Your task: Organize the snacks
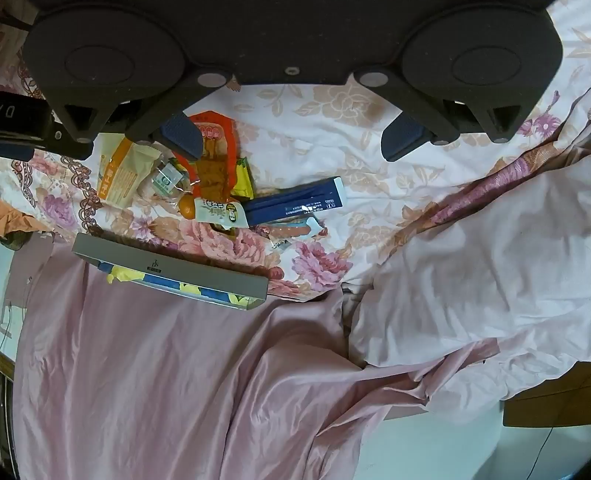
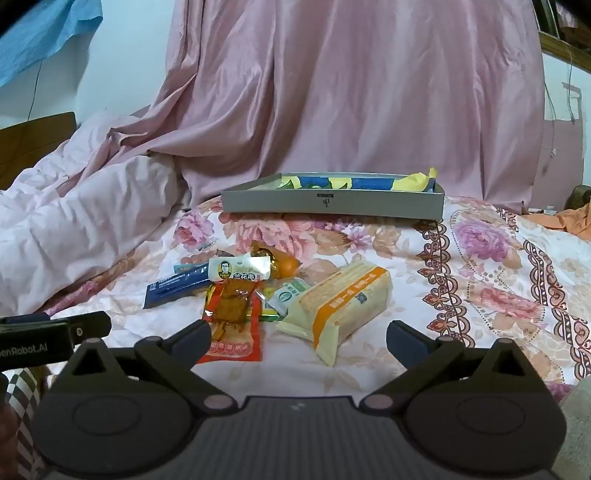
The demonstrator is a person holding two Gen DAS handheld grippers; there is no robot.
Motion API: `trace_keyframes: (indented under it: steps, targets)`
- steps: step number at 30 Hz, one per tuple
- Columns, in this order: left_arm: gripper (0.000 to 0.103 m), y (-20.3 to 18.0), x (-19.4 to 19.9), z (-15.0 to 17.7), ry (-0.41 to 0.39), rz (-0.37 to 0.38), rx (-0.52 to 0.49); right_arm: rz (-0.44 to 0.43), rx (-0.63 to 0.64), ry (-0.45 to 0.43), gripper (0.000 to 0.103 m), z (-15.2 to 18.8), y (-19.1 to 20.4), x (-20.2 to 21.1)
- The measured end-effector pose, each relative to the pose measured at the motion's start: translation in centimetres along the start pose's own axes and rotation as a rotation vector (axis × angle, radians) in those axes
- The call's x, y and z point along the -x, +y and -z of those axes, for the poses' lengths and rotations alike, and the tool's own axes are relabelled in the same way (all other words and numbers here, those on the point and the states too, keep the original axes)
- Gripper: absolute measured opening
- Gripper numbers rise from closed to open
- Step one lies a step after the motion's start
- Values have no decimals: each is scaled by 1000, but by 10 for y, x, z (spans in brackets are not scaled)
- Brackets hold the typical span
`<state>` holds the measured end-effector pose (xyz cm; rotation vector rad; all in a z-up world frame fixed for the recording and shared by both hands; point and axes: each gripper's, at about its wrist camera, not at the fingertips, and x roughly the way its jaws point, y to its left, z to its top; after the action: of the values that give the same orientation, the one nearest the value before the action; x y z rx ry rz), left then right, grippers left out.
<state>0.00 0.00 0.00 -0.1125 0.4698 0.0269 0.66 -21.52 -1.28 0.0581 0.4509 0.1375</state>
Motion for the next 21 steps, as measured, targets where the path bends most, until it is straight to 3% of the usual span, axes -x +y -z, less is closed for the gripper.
trace_keyframes:
  steps: [21]
  targets:
    - [102,0,0,0,3,0,3,-1,-2,-4,103,0,0,1]
